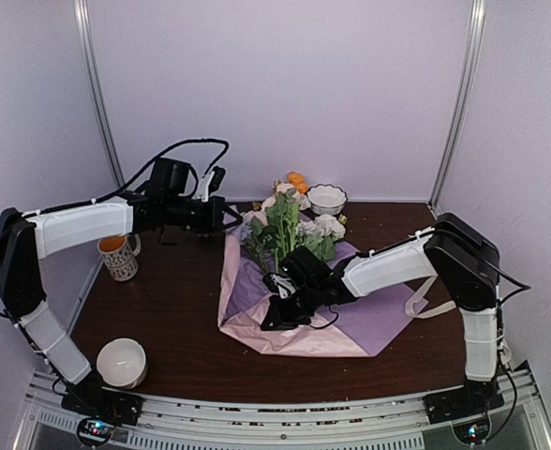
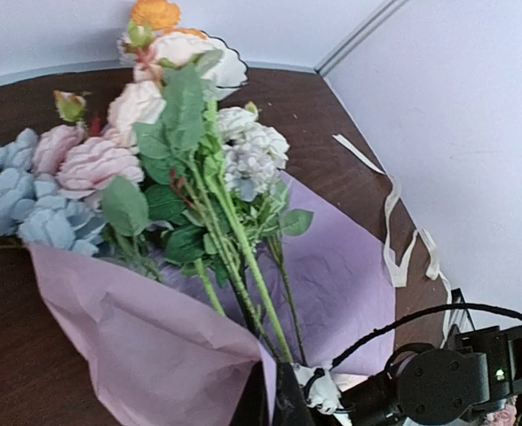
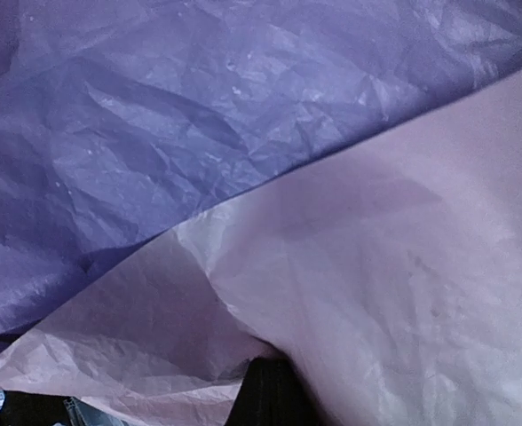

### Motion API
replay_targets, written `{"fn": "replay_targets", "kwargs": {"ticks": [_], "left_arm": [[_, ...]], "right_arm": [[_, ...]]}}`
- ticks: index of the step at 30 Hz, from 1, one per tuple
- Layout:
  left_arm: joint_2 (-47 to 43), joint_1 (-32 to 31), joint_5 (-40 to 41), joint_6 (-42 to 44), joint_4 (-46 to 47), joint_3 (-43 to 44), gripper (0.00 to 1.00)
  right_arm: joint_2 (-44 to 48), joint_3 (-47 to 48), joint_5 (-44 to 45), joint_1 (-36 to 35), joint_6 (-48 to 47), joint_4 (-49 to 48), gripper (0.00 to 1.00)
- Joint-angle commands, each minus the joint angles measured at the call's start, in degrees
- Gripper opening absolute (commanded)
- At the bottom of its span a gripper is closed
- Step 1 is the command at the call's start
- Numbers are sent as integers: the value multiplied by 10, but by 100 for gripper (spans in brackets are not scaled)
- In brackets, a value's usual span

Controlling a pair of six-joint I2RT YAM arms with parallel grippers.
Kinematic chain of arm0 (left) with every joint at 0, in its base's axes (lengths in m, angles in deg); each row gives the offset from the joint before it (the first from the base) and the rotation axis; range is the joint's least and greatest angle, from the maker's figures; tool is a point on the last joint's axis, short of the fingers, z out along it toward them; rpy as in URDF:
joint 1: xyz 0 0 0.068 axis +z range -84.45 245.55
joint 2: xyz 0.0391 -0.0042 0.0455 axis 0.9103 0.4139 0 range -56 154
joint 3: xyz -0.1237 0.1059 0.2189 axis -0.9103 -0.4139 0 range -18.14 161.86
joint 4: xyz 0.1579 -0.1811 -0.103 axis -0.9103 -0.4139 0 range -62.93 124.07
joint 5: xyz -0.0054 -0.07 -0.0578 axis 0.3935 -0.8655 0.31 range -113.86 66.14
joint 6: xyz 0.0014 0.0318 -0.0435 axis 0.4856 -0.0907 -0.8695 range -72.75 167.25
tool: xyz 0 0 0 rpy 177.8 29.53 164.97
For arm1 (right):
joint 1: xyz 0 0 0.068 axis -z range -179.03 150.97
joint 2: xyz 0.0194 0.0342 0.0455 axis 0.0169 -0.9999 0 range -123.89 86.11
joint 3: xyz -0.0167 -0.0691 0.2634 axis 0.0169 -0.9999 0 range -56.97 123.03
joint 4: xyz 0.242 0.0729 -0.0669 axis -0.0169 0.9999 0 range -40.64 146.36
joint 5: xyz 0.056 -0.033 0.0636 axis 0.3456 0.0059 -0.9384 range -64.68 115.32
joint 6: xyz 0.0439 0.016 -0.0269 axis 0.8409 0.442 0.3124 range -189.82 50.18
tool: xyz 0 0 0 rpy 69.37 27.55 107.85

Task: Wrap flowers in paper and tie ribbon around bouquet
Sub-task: Fold the left corner of the flattened wrapping paper at the center of the board.

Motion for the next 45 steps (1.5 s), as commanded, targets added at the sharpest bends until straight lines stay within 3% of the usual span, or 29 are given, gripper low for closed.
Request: {"fn": "replay_targets", "kwargs": {"ticks": [1, 6, 14, 21, 29, 37, 40, 45], "left_arm": [[45, -30, -48, 14, 15, 84, 0], [120, -53, -75, -14, 40, 143, 0], [228, -59, -71, -42, 73, 214, 0], [289, -78, -53, -40, 83, 250, 0], [342, -89, -20, -28, 76, 284, 0], [349, -89, -9, -14, 68, 282, 0], [347, -89, -9, -8, 62, 281, 0], [340, -89, -5, -2, 58, 280, 0]], "right_arm": [[5, -29, -12, 12, 36, -66, 0], [29, -49, -33, 21, 62, -127, 0], [116, -157, -16, 47, 127, -272, 2], [190, -230, 4, 87, 127, -284, 4], [238, -221, 20, 108, 37, -159, 13], [326, -232, 101, 110, -60, 69, 47], [339, -249, 103, 111, -60, 83, 64], [314, -248, 52, 111, -71, 70, 70]]}}
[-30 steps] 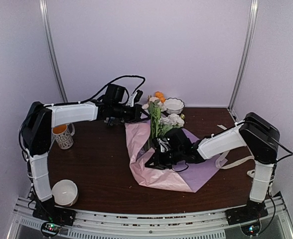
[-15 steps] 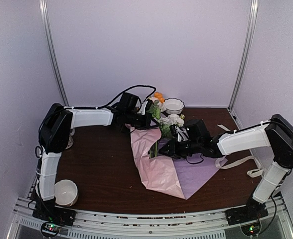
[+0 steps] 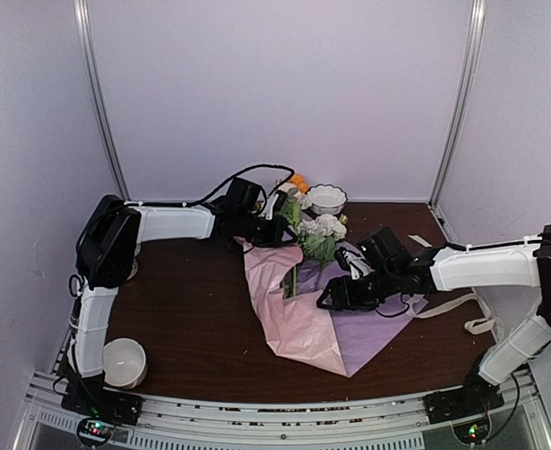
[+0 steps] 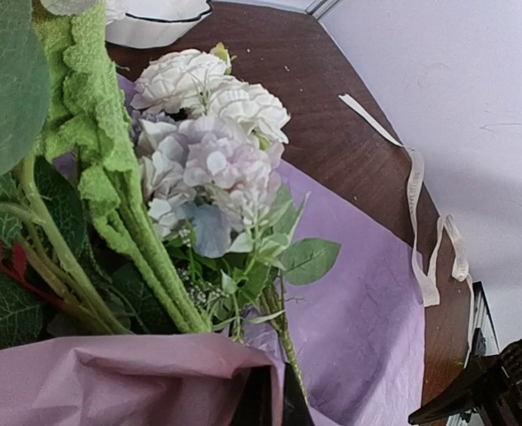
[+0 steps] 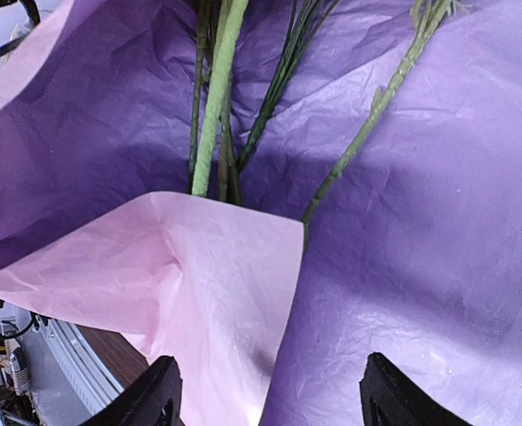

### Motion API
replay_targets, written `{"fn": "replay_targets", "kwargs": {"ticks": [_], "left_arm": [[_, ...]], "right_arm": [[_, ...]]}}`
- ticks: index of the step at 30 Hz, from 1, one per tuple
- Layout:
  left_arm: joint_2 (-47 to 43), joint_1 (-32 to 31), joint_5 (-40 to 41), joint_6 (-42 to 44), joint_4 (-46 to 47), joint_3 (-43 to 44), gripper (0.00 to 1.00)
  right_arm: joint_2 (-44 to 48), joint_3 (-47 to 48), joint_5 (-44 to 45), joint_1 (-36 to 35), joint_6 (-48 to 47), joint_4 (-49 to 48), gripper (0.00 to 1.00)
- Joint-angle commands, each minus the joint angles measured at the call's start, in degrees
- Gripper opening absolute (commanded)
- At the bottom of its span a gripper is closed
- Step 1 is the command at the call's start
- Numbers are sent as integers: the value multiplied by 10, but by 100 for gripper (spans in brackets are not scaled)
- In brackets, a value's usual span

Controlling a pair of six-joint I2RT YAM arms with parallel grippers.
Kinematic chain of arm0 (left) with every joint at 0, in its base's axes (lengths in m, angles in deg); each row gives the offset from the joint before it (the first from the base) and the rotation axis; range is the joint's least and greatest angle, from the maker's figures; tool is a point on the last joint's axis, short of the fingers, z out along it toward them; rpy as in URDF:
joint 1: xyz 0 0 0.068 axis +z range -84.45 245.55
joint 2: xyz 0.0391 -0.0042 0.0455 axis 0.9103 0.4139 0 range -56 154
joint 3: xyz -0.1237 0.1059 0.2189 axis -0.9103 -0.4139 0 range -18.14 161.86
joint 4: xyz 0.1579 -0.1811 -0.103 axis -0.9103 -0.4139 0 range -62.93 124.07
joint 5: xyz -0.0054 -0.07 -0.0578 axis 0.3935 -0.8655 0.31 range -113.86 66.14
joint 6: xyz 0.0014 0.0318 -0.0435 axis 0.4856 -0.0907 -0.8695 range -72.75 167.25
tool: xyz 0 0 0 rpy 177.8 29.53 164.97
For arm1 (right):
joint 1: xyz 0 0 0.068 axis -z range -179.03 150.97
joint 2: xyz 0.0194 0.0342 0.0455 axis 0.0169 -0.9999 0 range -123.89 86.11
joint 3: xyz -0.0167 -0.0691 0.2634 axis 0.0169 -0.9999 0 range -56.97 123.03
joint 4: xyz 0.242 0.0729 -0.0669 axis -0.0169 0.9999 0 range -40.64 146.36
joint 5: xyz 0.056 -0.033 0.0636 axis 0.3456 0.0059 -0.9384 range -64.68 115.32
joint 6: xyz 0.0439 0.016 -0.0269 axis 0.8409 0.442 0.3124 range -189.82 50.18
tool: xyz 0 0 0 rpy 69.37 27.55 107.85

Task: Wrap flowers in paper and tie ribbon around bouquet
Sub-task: Fold the left corner of the flattened wrapping paper at the center of the board.

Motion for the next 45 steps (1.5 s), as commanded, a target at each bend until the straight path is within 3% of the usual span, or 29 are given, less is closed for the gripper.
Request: {"fn": "replay_targets", "kwargs": {"ticks": [1, 3, 6, 7, 8, 19, 27, 38, 45], "left_arm": [[-8, -2, 7, 18, 15, 11, 0], [-11, -2, 10, 21, 12, 11, 0], [-28, -2, 14, 29, 7, 6, 0], [-37, -1, 16, 31, 9, -1, 0], [-46, -1, 18, 32, 11, -7, 0], [-92, -1, 27, 64, -13, -25, 0], [-94, -20, 15, 59, 4, -29, 0], [-2, -37, 25, 60, -9, 29, 0], [21, -38, 57, 68, -10, 30, 0]], "right_arm": [[-23, -6, -52, 2, -23, 3, 68], [-44, -2, -94, 2, -24, -21, 53], [-71, 20, -111, 5, -42, -25, 12], [-79, 27, -118, 9, -44, -33, 2], [-86, 36, -128, 13, -48, -37, 0], [-165, 194, -115, 43, -136, 11, 0], [-220, 165, -109, 62, -72, -62, 0], [-229, 107, -53, 67, 2, -168, 5], [-190, 81, -37, 68, 21, -175, 20]]}}
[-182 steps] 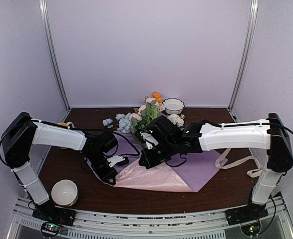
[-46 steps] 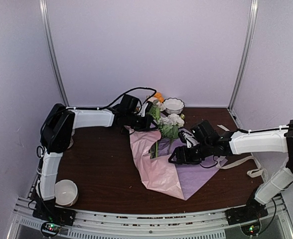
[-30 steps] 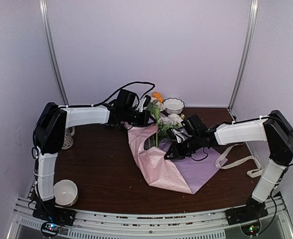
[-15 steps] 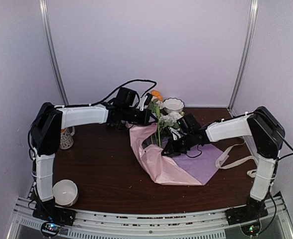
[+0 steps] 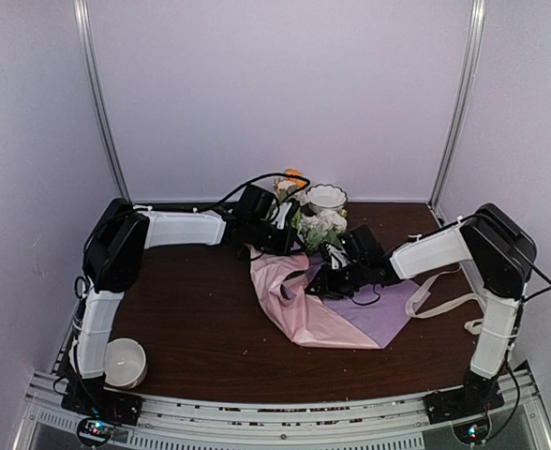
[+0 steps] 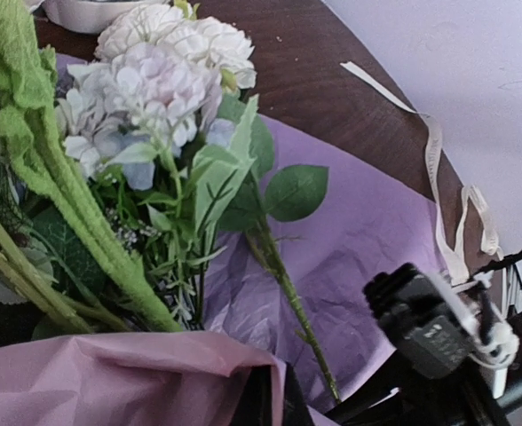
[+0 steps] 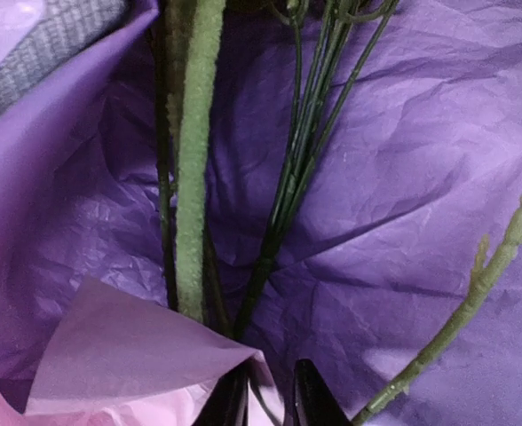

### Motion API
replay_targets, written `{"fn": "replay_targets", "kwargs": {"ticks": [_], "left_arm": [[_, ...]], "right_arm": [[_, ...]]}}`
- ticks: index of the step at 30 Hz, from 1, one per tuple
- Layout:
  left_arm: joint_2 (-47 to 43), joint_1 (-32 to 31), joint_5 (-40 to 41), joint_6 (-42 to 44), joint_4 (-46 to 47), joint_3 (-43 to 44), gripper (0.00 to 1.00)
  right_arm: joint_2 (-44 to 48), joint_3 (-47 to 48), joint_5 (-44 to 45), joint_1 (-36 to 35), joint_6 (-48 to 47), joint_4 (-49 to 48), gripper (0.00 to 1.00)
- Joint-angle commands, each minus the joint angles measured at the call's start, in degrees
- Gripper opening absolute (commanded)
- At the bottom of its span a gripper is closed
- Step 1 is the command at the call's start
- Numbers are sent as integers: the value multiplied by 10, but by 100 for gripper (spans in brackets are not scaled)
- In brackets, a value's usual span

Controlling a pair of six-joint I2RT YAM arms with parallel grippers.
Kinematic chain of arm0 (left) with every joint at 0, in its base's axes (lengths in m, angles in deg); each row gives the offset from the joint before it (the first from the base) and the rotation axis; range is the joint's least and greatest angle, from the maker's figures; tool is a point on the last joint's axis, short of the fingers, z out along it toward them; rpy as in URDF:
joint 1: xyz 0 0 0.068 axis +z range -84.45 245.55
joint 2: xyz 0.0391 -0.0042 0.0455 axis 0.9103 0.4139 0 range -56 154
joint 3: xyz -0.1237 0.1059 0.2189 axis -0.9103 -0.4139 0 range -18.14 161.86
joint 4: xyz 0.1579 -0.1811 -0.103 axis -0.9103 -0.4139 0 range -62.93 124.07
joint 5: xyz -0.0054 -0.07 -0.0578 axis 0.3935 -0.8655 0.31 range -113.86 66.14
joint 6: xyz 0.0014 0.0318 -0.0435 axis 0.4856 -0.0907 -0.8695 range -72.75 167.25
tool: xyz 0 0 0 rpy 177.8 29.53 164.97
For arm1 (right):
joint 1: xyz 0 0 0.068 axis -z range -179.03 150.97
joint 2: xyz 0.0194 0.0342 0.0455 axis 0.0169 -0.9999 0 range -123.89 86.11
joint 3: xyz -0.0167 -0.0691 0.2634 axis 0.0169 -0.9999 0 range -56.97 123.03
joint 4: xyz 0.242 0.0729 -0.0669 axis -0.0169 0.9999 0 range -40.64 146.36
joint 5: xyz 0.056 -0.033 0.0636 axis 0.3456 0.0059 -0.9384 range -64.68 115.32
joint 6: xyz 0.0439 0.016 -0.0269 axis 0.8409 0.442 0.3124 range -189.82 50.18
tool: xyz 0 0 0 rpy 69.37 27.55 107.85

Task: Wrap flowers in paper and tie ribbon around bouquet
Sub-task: Fold the left corner of the flattened wrapping paper at the center of the board.

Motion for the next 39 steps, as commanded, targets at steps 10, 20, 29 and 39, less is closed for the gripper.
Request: {"fn": "replay_targets", "kwargs": {"ticks": [10, 20, 29, 39], "left_arm": [[26, -3, 37, 23, 8, 20, 0], [24, -3, 49, 31, 4, 25, 0], [24, -3, 58, 52, -7, 28, 0], [19, -2, 68, 76, -7, 25, 0]], "right_arm": [[136, 19, 71, 20, -43, 80, 41], [68, 95, -21, 17, -42, 97, 60], [28, 122, -65, 17, -63, 130, 57], [11, 98, -140, 22, 7, 52, 36]]}}
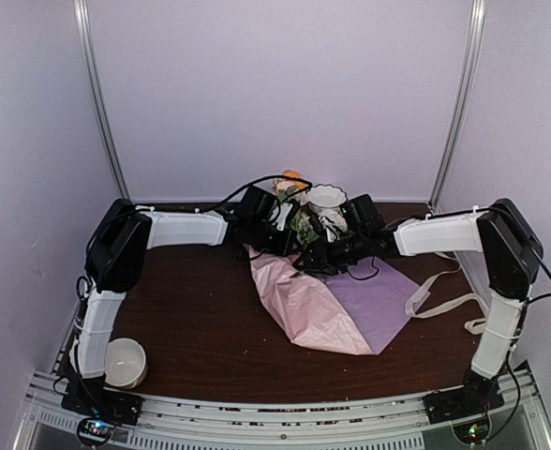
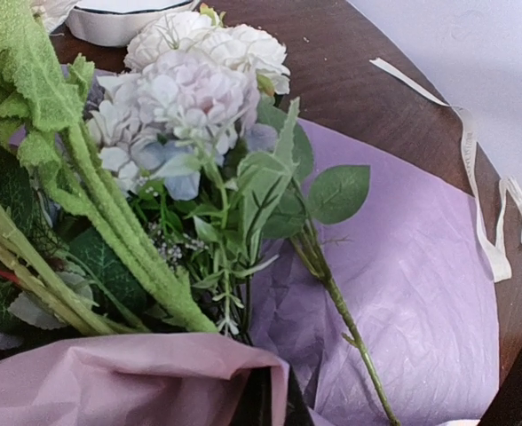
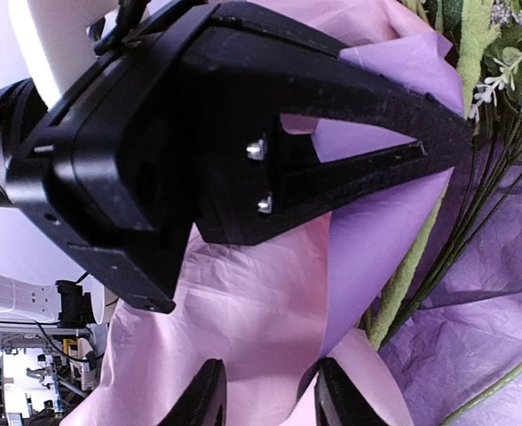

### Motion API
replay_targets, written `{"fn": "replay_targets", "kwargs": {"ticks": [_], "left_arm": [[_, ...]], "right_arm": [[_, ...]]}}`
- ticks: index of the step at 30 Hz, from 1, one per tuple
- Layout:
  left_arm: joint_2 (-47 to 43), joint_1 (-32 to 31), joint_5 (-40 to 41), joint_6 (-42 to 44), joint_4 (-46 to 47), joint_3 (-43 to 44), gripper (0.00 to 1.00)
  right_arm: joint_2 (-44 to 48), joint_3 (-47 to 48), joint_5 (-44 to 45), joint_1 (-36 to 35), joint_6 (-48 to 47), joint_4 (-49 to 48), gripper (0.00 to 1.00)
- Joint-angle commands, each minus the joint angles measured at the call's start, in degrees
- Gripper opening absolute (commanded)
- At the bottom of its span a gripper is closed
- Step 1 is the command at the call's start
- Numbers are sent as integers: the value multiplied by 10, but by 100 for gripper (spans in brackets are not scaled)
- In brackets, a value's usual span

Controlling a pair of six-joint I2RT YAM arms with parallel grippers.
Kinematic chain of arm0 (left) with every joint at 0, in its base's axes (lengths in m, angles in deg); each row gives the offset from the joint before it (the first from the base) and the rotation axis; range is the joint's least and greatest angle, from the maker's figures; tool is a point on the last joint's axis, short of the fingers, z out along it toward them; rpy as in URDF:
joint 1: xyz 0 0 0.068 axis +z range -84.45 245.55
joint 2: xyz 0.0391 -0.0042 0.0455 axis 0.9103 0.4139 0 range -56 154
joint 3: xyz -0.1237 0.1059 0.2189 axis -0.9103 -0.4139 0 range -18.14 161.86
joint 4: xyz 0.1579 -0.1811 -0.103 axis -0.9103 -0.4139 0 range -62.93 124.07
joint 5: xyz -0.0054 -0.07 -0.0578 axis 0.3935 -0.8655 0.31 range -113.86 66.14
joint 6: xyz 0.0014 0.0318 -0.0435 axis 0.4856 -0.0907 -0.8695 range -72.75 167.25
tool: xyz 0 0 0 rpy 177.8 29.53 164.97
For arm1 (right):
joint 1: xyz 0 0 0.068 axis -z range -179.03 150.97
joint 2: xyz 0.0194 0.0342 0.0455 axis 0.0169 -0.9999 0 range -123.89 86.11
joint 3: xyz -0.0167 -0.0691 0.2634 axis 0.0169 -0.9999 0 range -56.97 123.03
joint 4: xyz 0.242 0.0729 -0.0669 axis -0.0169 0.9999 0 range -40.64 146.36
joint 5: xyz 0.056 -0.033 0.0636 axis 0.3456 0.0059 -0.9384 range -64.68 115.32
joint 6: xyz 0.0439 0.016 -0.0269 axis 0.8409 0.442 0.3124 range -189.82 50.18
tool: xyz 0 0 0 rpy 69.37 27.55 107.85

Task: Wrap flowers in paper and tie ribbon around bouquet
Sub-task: Fold the left corner of the flattened wrapping paper at the center of the board.

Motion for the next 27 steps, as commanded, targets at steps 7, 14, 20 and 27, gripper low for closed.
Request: {"fn": "replay_targets", "kwargs": {"ticks": [7, 14, 20, 27], "left_arm": [[-8, 0, 16, 29, 30, 0, 0], [-7, 3, 3, 37, 33, 3, 0], [-13, 5, -8, 43, 34, -5, 0], [-96, 6, 9, 123, 29, -54, 49]], "right_arm": [[-21, -10, 13, 22, 47, -18, 41], [-39, 1, -23, 23, 49, -18, 20], [-35, -2, -20, 26, 54, -35, 0], [-45, -3, -14, 35, 56, -54, 0]]}}
